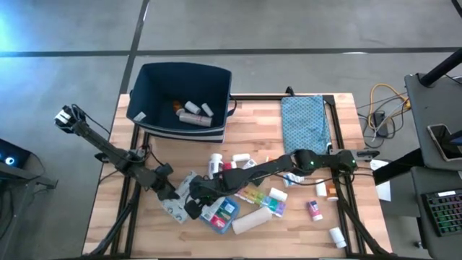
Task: Pick & place medical supplies in basket/bin
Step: Put the medical supply bag into the blue bin
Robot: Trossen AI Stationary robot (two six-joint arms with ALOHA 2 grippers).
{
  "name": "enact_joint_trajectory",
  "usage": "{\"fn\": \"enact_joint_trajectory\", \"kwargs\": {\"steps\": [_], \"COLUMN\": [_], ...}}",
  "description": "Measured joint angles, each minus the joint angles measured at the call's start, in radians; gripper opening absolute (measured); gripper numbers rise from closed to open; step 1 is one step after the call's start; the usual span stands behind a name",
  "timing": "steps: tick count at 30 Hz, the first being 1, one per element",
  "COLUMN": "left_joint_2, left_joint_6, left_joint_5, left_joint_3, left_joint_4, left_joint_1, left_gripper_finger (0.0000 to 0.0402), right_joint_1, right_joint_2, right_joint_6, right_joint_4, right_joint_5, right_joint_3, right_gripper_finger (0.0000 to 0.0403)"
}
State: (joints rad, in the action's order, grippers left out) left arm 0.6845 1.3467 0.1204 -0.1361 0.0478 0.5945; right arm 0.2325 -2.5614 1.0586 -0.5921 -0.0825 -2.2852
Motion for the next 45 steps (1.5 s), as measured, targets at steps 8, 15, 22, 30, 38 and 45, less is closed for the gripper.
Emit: {"fn": "enact_joint_trajectory", "kwargs": {"steps": [8,15,22,30,38,45], "left_joint_2": [0.023,0.086,0.106,0.116,0.119,0.121], "left_joint_6": [0.016,0.065,0.005,-0.003,0.07,0.073], "left_joint_5": [0.004,0.014,0.172,0.188,0.1,0.251], "left_joint_3": [-0.014,-0.02,0.016,0.02,0.018,0.02], "left_joint_4": [-0.045,0.177,-0.13,-0.172,0.026,-0.063], "left_joint_1": [0.0,-0.001,-0.002,-0.006,-0.007,-0.009], "left_gripper_finger": [0.0295,0.0294,0.0294,0.0294,0.0294,0.0294], "right_joint_1": [-0.005,-0.009,-0.009,-0.014,-0.016,-0.022], "right_joint_2": [-0.002,-0.011,-0.008,-0.004,0.002,0.003], "right_joint_6": [-0.082,-0.094,-0.125,-0.165,-0.188,-0.185], "right_joint_4": [-0.075,-0.059,-0.045,-0.036,0.015,0.032], "right_joint_5": [0.025,0.038,0.03,0.03,-0.001,0.0], "right_joint_3": [0.013,0.063,0.08,0.106,0.18,0.192], "right_gripper_finger": [0.0391,0.0391,0.0391,0.0391,0.0385,0.0366]}}
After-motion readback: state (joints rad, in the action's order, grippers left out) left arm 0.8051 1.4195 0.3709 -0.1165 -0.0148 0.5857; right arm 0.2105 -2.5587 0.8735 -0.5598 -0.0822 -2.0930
